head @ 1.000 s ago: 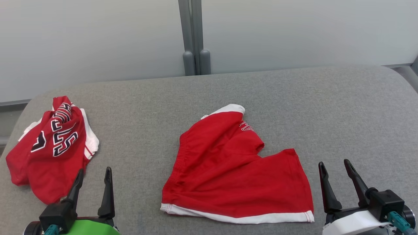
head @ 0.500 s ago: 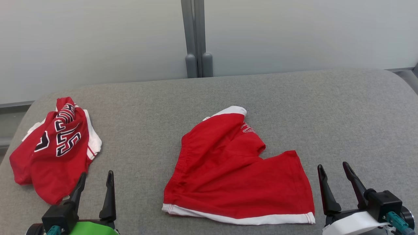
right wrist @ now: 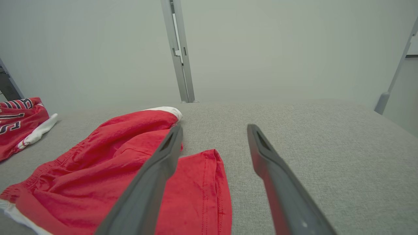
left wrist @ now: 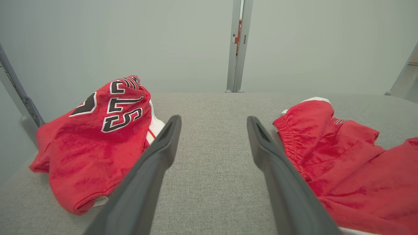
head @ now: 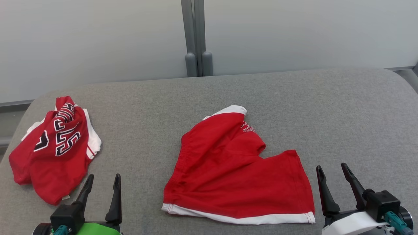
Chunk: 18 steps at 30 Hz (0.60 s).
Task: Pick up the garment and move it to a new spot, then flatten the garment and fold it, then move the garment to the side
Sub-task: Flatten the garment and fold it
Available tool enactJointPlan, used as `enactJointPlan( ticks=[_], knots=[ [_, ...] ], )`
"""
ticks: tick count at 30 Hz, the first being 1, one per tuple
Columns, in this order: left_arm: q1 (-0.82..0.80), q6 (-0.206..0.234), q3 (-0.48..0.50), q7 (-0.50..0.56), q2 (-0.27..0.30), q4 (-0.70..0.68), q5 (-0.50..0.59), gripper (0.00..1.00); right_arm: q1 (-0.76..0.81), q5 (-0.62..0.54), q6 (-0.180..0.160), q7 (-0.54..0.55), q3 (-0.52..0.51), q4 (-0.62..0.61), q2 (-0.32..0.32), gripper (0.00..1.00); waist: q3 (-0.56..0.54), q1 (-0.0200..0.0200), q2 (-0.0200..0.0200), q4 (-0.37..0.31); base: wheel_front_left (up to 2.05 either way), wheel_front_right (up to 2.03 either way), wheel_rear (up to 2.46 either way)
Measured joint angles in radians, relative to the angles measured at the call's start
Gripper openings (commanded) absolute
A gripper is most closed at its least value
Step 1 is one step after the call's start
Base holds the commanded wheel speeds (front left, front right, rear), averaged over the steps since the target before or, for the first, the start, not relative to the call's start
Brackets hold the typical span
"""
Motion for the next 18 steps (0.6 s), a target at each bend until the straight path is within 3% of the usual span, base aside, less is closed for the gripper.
enactJointPlan(
  ticks=[6,18],
  knots=[
    [-0.008,-0.027,-0.077,0.01,0.0,0.053,0.008,1.0,0.001,0.007,0.0,0.003,0.0,0.046,0.001,1.0,0.008,0.0,0.0,-0.001,0.0,0.0,0.0],
    [-0.097,-0.053,-0.294,0.015,-0.012,0.294,-0.003,1.0,-0.002,0.032,0.0,-0.005,0.034,0.267,0.003,1.0,0.042,0.0,0.0,-0.013,0.0,0.0,0.0]
  ],
)
